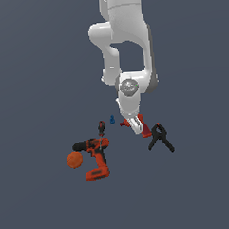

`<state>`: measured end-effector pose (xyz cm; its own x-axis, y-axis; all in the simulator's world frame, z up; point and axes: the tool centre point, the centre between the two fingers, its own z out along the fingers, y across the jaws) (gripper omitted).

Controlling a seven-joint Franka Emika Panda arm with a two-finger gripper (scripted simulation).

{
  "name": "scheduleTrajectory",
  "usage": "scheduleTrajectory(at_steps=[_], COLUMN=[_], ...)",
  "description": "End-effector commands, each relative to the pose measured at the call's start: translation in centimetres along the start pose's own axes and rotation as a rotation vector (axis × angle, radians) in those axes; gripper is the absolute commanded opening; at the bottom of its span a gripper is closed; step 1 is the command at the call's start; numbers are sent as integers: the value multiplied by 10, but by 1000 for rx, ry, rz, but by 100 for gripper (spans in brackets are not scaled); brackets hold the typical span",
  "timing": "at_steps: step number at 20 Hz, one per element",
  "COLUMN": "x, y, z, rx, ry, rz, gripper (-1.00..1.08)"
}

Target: Pick up a designated object from a clutter of objects.

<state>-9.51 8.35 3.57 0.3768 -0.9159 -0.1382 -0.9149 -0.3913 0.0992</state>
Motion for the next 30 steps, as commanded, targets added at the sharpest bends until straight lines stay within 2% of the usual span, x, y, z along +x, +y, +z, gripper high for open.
scheduleTrajectory(at_steps=[1,10,30], x=[-1,-11,-42], y=[-5,-31,-122], z=[-8,-57,-219], rx=[4,3,2], ry=[1,3,4], rz=[-1,0,1], gripper=[-100,-100,-100])
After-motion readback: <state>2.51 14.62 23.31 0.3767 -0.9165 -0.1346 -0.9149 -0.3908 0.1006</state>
